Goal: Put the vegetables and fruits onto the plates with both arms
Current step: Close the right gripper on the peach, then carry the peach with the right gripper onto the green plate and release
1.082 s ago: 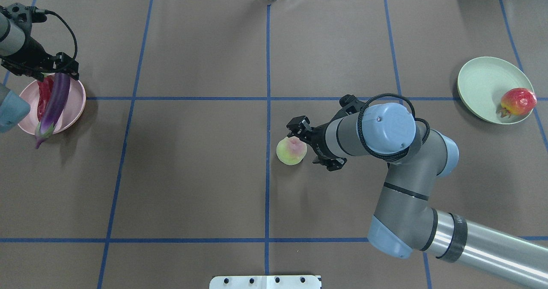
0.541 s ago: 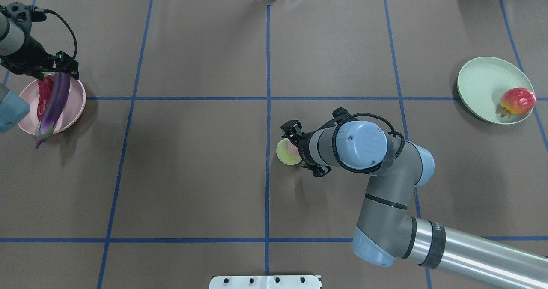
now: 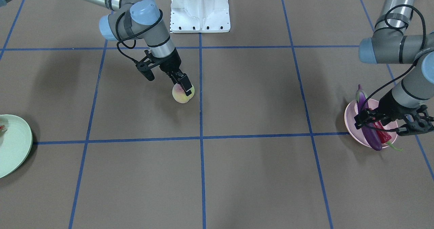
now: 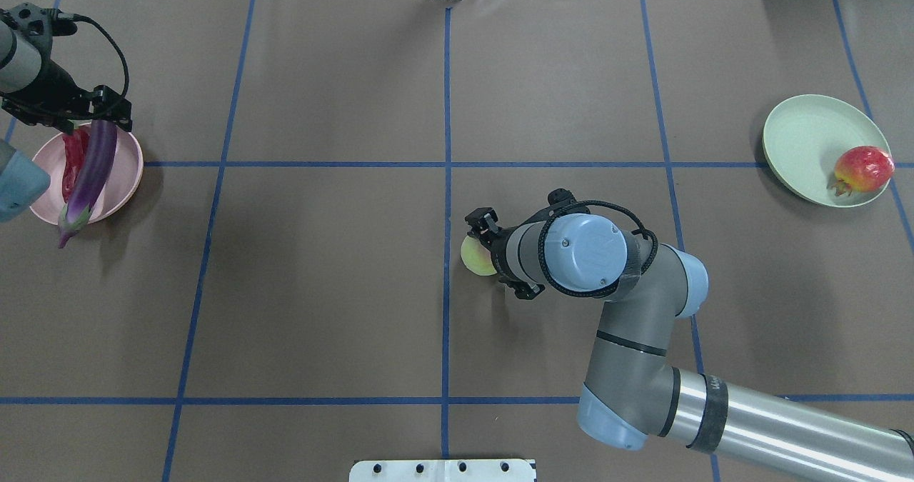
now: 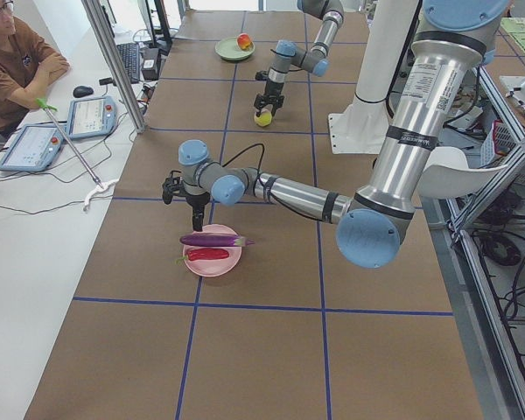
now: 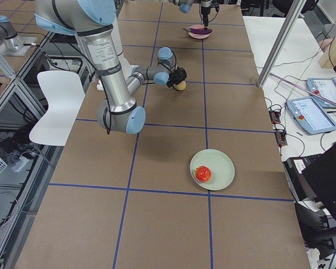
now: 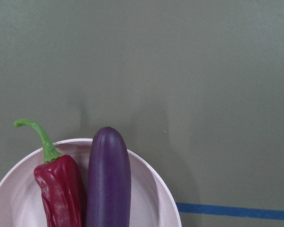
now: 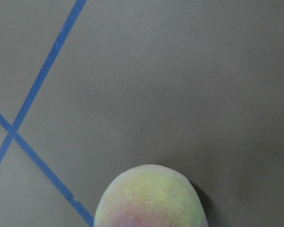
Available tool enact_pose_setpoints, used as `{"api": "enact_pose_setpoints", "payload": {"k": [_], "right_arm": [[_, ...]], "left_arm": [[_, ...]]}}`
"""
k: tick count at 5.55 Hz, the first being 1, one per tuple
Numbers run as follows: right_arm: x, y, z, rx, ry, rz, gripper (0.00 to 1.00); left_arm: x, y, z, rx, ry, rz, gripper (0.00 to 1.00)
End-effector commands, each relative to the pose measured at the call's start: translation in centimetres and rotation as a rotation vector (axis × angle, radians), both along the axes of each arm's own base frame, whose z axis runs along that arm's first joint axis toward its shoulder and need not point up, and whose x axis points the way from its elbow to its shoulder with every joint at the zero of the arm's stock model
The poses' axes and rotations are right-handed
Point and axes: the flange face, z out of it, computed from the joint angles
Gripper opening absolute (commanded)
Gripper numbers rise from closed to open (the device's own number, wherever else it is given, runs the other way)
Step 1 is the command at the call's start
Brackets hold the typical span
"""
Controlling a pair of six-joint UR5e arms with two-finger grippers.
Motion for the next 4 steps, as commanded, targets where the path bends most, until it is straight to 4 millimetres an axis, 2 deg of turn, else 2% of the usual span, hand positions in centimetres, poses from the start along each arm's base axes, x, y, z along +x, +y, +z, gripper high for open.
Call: {"api": "enact_pose_setpoints", "payload": {"k": [1, 2, 3, 4], "right_arm": [[5.3, -4.4, -0.4, -0.023, -0.035, -0.019, 0.00], [14.3, -11.6, 1.5, 0.010, -0.029, -0.090, 0.00], [23.9, -17.4, 6.2, 0.094, 0.031, -0.146, 0.00], [31.8, -21.7, 12.1, 0.152, 0.096, -0.214, 0.00]], "left_arm": [[0.1, 0.0, -0.6, -0.007, 0.008, -0.013, 1.00], [0.1, 0.0, -0.7, -0.007, 0.011, -0.014, 1.00], [0.1, 0.1, -1.1, -0.001, 0.014, -0.014, 1.00], [0.2, 0.1, -1.1, -0.001, 0.014, -0.012, 1.00]]}}
